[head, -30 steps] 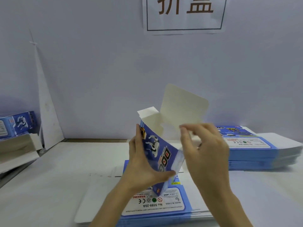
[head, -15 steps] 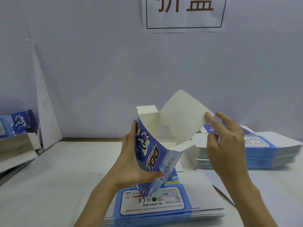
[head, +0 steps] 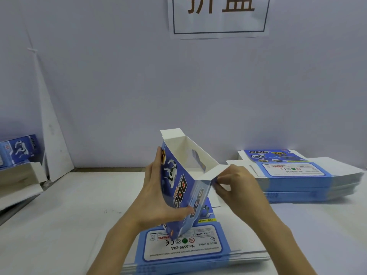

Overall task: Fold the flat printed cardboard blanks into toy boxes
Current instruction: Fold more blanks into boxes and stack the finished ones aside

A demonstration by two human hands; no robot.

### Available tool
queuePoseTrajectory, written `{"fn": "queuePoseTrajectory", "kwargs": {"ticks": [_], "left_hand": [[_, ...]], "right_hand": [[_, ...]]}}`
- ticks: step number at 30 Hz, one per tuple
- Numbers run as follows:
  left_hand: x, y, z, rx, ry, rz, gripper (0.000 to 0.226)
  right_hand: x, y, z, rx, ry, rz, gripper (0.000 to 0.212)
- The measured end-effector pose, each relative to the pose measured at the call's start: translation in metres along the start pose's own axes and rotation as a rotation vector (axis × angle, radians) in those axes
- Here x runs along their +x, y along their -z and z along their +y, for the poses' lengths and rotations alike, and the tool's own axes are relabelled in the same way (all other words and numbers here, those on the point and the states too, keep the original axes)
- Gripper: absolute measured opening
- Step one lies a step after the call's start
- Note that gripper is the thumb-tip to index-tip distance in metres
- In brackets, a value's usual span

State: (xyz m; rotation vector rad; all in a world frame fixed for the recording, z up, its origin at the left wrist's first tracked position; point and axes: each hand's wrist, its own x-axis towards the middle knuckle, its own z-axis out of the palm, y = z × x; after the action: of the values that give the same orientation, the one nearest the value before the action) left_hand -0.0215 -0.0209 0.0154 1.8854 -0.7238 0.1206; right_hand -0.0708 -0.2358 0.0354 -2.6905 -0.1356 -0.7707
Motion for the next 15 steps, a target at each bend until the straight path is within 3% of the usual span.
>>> {"fn": "queuePoseTrajectory", "kwargs": {"ticks": [2,6,8,12,15], "left_hand": [[0.0,0.002,-0.001,0.001,-0.002,-0.005,0.128],[0.0,0.003,-0.001,-0.011,-0.004,-0.029,0.134],[0.0,0.003,-0.001,0.005,-0.02,-0.034,0.136],[0.0,0.001,-0.002,-0.01,-0.029,-0.049,0.133],[0.0,0.002,-0.001,-0.028,-0.015,-0.047,0.131]], "right_hand": [[0.0,0.009,0.004,-0.09,0.0,0.097,0.012],[-0.004,0.021,0.02,-0.15,0.061,0.623,0.013],[-0.004,0.024,0.022,-0.134,0.041,0.749,0.014],[-0.004,0.019,0.019,0.051,-0.103,0.675,0.022],[0.001,0.018,0.015,0.562,-0.398,0.472,0.045]]}}
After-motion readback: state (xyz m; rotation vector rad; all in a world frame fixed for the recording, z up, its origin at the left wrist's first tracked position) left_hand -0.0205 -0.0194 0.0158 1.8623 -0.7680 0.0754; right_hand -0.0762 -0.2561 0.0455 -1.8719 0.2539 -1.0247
